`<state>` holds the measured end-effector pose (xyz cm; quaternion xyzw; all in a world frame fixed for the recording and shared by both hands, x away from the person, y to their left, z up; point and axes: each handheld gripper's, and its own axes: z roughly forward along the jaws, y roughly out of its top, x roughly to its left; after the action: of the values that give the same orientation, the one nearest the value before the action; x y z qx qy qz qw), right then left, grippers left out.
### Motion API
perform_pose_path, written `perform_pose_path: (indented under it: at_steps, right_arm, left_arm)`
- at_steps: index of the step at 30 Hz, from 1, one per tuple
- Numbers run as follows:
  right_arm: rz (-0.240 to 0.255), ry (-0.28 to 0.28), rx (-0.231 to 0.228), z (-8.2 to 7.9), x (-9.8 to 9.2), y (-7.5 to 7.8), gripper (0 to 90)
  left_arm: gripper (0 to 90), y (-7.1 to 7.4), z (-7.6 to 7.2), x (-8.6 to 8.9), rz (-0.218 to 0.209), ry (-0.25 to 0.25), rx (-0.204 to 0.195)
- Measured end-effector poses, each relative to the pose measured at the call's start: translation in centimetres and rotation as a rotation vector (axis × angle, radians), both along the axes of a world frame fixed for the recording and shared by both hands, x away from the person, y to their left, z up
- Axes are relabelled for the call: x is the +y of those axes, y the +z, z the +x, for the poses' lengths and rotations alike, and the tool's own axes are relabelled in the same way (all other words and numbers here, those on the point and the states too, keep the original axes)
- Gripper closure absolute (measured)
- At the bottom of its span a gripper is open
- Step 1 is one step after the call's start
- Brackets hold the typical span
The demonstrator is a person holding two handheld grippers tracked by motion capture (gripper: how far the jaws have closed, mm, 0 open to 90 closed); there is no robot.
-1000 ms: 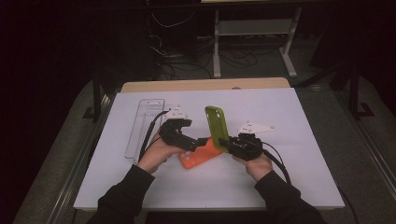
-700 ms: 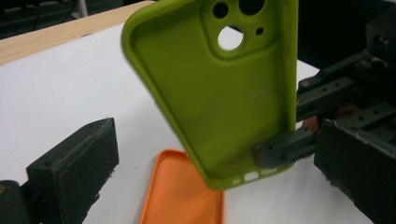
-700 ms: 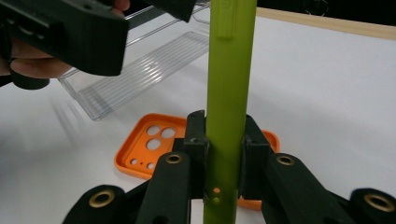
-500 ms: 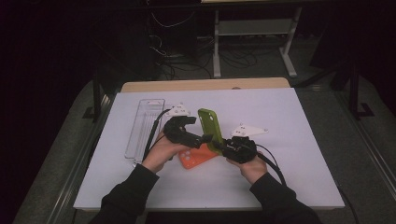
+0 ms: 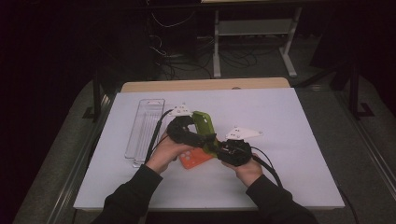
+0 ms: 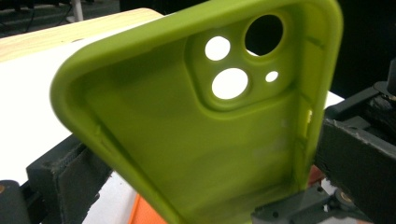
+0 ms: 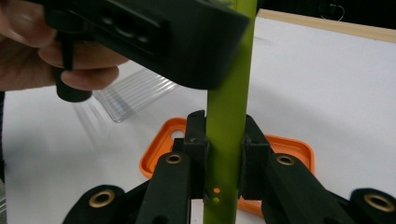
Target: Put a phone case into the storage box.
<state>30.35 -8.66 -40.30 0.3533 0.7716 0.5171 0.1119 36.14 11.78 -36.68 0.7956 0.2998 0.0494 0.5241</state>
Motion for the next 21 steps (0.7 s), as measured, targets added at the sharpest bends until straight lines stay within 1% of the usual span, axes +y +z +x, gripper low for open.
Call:
perform_pose_path:
  at_steps: [1, 2, 4, 7, 11, 12, 13, 14, 15, 16, 18, 19, 21]
  right_arm:
    - [-0.004, 0.003, -0.007, 0.01, 0.02, 0.0, 75.7]
    - [-0.001, 0.005, 0.0, -0.08, 0.11, 0.02, 75.6]
    - [-0.001, 0.007, -0.002, -0.13, 0.24, -0.01, 75.6]
    - [-0.007, 0.009, -0.002, -0.18, 0.39, -0.1, 75.7]
    - [-0.013, 0.006, -0.006, -0.23, 0.51, -0.17, 75.6]
    - [-0.017, 0.004, -0.008, -0.21, 0.5, -0.19, 75.7]
    - [-0.017, 0.004, -0.008, -0.22, 0.5, -0.2, 75.7]
    - [-0.018, 0.003, -0.01, -0.23, 0.52, -0.21, 75.7]
    - [-0.021, 0.004, -0.013, -0.24, 0.54, -0.23, 75.7]
    - [-0.022, 0.004, -0.011, -0.28, 0.58, -0.24, 75.6]
    - [-0.026, 0.003, -0.014, -0.32, 0.65, -0.26, 75.6]
    - [-0.029, 0.002, -0.016, -0.34, 0.68, -0.28, 75.6]
    - [-0.036, 0.003, -0.021, -0.32, 0.73, -0.36, 75.6]
  left_arm:
    - [0.0, -0.04, 0.02, -0.01, -0.001, -0.001, 0.001]
    - [0.0, -0.06, 0.02, -0.01, 0.0, -0.002, 0.002]
    - [0.0, -0.13, 0.04, -0.03, 0.0, -0.001, 0.002]
    - [0.0, -0.25, -0.02, -0.2, -0.017, 0.001, 0.011]
    - [0.0, -0.27, 0.04, -0.13, -0.02, 0.003, 0.014]
    - [0.6, -0.27, 0.04, -0.13, -0.025, 0.007, 0.014]
    - [1.9, -0.26, -0.02, -0.15, -0.039, 0.019, 0.015]
    - [3.6, -0.18, 0.02, 0.03, -0.027, 0.018, 0.009]
    - [5.9, -0.21, -0.04, 0.02, -0.05, 0.029, 0.006]
    - [7.8, -0.21, 0.0, 0.12, -0.046, 0.027, -0.002]
    - [9.4, -0.23, -0.05, 0.14, -0.06, 0.034, 0.005]
    - [9.6, -0.25, -0.03, 0.22, -0.052, 0.03, 0.004]
    - [10.4, -0.33, -0.07, 0.21, -0.055, 0.032, 0.001]
